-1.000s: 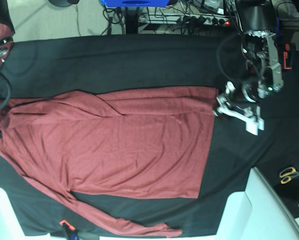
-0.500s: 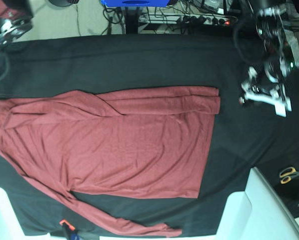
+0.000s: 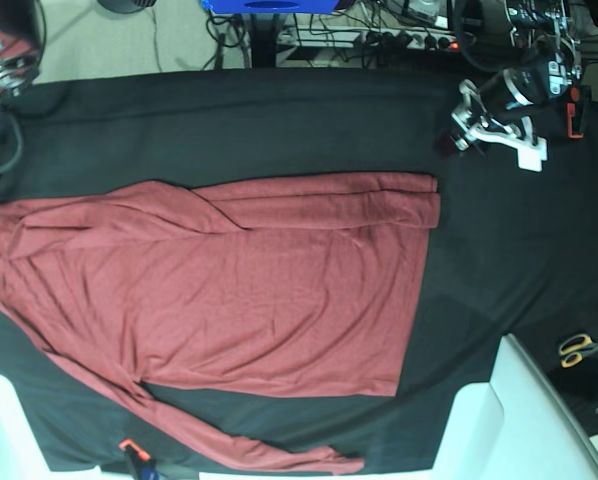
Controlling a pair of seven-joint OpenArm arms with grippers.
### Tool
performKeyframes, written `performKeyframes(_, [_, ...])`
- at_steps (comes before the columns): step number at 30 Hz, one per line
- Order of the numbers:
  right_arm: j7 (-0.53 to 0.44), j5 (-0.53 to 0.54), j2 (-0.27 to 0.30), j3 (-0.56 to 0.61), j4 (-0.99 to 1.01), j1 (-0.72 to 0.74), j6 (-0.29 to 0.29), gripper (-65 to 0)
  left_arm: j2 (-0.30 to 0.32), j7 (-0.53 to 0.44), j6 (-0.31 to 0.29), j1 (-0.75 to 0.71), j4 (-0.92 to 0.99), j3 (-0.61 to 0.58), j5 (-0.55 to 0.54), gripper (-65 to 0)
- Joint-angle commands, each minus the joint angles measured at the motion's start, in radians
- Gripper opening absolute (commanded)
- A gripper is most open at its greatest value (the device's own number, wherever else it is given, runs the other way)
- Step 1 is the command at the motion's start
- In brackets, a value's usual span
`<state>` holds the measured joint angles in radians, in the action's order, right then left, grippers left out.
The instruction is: Fold the T-shirt properly
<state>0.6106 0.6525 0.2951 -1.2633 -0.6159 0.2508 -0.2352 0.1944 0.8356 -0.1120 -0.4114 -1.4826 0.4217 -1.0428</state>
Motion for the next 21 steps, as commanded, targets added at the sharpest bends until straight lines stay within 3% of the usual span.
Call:
performKeyframes(1, [0.001, -0.027, 0.017, 0.004, 0.034, 0.018, 0.004, -23.1, 0.017, -0.006, -0.010, -0.004, -0.016, -0.001, -0.004, -40.6])
performKeyframes(6, [-0.011, -0.027, 0.056, 0.004, 0.123, 0.046, -0.016, -23.6, -0.005, -0.008, -0.012, -0.002, -0.023, -0.033, 0.129, -40.6])
performKeyframes(11, [-0.007, -0.030, 0.051, 0.006, 0.054, 0.025, -0.017, -37.2, -0.034, -0.008, -0.012, -0.002, -0.022, -0.024, 0.160, -40.6])
performKeyframes(17, [0.075, -0.027, 0.026, 0.001, -0.080, -0.003, -0.013, -27.5, -0.034, -0.008, -0.012, 0.018, -0.020, -0.033, 0.160, -40.6])
performKeyframes(21, [0.088, -0.027, 0.025, -0.003, -0.088, 0.002, -0.013, -27.3, -0.034, -0.008, -0.012, 0.030, -0.016, -0.031, 0.160, -40.6])
